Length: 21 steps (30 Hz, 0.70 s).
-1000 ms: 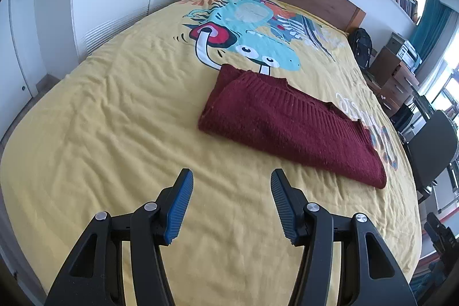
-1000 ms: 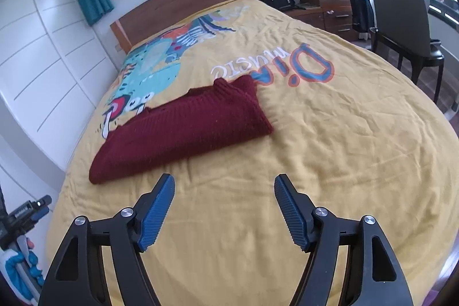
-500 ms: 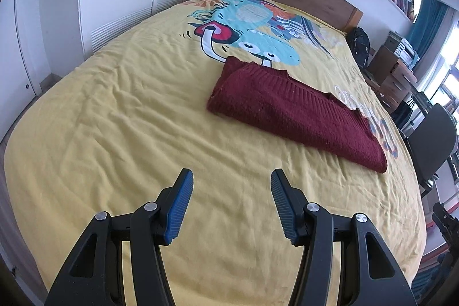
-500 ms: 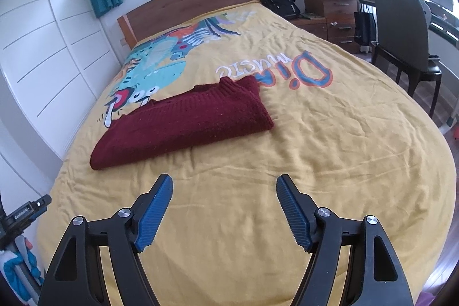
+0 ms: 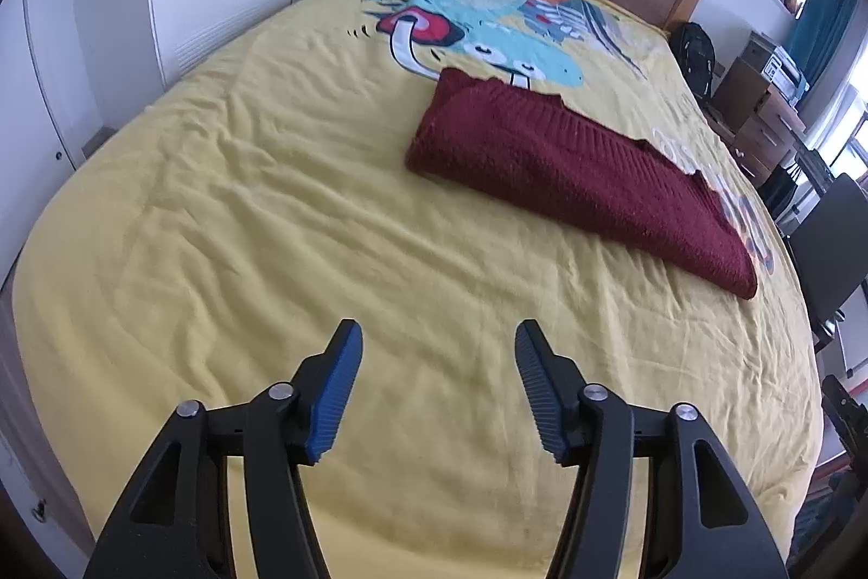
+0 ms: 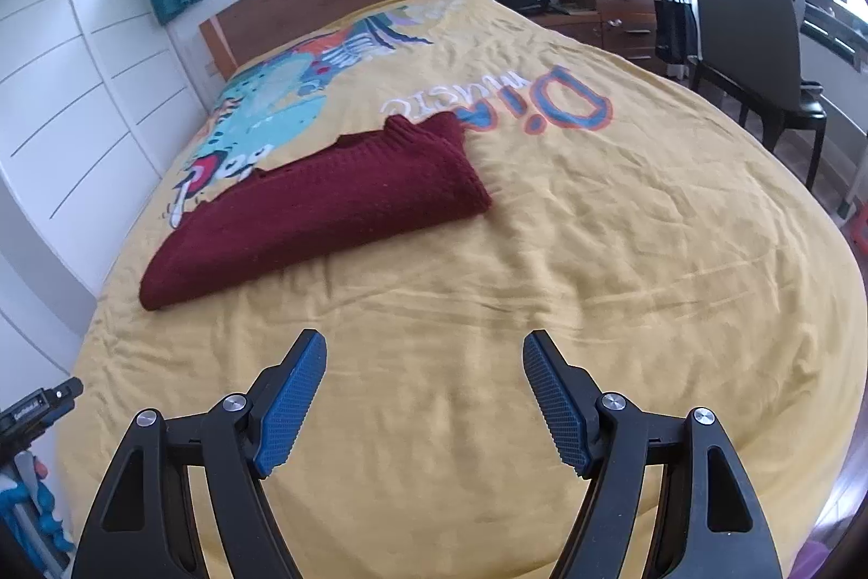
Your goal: Fold small clothes
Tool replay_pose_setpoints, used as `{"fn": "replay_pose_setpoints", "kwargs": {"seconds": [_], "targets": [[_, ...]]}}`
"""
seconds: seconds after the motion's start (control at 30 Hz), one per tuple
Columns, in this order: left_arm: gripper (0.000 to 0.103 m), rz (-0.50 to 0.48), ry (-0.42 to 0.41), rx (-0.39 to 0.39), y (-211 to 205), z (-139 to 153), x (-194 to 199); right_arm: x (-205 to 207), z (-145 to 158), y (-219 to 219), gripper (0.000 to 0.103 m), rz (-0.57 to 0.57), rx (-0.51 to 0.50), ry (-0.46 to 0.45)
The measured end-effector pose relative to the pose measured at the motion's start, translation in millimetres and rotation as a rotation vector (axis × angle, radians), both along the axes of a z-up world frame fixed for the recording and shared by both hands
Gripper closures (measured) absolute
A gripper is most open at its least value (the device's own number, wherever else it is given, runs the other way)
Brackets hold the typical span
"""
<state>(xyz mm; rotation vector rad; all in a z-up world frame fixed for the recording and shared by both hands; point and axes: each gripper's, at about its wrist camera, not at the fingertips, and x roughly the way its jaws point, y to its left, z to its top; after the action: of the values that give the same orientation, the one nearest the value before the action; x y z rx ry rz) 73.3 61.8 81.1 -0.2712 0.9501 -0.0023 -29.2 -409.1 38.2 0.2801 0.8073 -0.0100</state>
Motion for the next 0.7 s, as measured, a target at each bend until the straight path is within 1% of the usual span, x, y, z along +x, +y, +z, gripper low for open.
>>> {"fn": "replay_pose_setpoints", "kwargs": {"seconds": [0.17,0.4,0.57,0.7], "targets": [[0.049,-0.003,0.031,-0.013,-2,-12,10,11,-13,-3,0.026,-0.012,0.000,0.022],[0.049,0.004,0.048,-0.029,-2,-23,27,29,-23,0,0.026,-0.004,-0.025,0.026],[0.049,0.036,0.065,-0.050,2,-35,39,44,-34,0,0.026,0.002,-0.042,0.041],[0.049,0.063,0.084,-0.086,10,-45,50,54,-44,0,0.026,0.005,-0.050,0.055]]}}
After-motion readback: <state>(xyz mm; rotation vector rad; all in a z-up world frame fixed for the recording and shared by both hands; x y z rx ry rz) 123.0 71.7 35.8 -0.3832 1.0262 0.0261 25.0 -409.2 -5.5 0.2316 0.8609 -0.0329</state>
